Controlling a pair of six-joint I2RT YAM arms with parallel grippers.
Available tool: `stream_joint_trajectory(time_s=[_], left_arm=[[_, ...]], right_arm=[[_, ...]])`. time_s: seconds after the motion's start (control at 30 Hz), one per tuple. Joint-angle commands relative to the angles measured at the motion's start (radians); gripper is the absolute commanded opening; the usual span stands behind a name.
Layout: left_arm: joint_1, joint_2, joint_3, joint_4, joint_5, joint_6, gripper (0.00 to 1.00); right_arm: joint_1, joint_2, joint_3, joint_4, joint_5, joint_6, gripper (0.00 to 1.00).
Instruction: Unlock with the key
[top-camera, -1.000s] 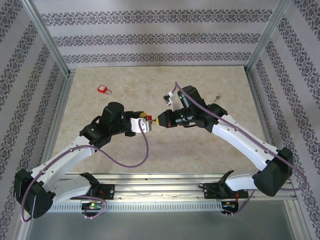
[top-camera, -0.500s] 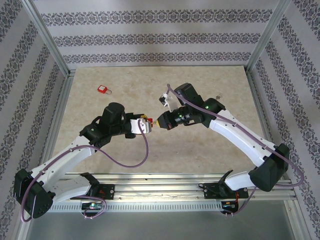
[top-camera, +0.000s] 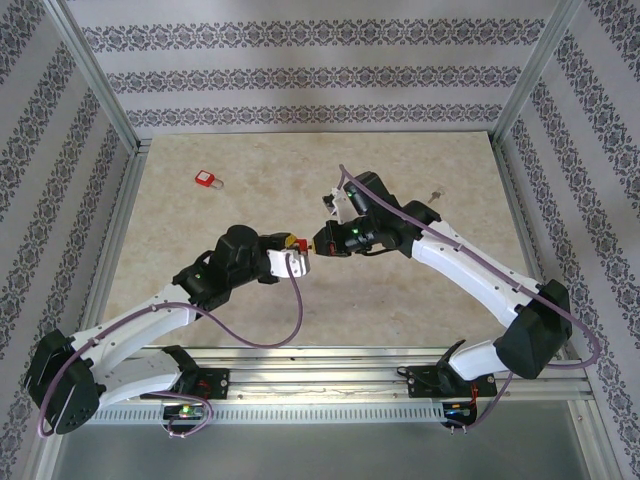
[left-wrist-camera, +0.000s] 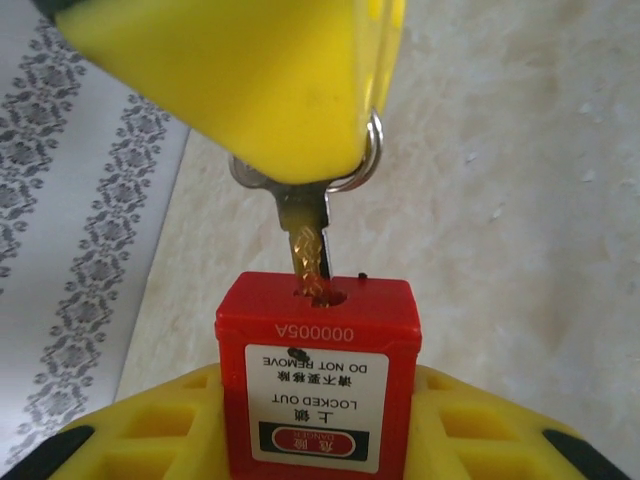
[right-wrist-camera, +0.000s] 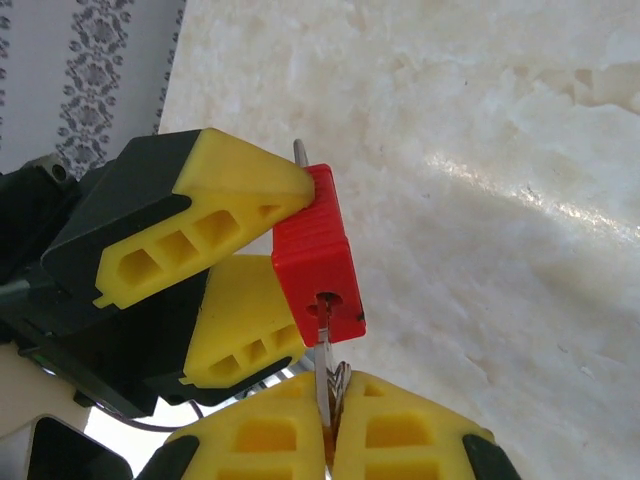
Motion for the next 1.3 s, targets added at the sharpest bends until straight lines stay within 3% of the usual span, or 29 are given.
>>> stream_joint_trajectory(time_s=[0.0,0.43,0.53,0.73,0.93,1.1,1.27], left_arm=[[-0.059,-0.023,0.054,0.315,0.138,-0.021,0.0],[-0.073,-0.04,0.155,0.267,0.353,-0.276,0.0],[-0.086,-0.04,0.15,0.246,0.31,-0.246,0.0],[-0.098,-0.038,0.062,0.39,0.171,-0.16,0.0],[-0.144,0.099,0.0,0.8,-0.072,-0.004,0.0],[-0.174,0.209,0.032,0.965,-0.139,0.111,0.0],[-0.182,0.256,0.052,1.056,-0.187,0.145,0.0]], right_arm=[[0.019,0.04,0.0,0.15,-0.06,0.047,0.0],[0.022,0.055,-0.085,0.263,-0.087,-0.014,0.0],[0.022,0.048,-0.083,0.258,-0.081,-0.006,0.0],[-0.011,0.021,-0.102,0.291,-0.108,0.078,0.0],[-0.068,0.001,-0.188,0.584,-0.141,0.439,0.0],[-0.099,-0.016,-0.186,0.663,-0.12,0.61,0.0],[-0.134,-0.04,-0.24,0.774,-0.106,0.753,0.0]])
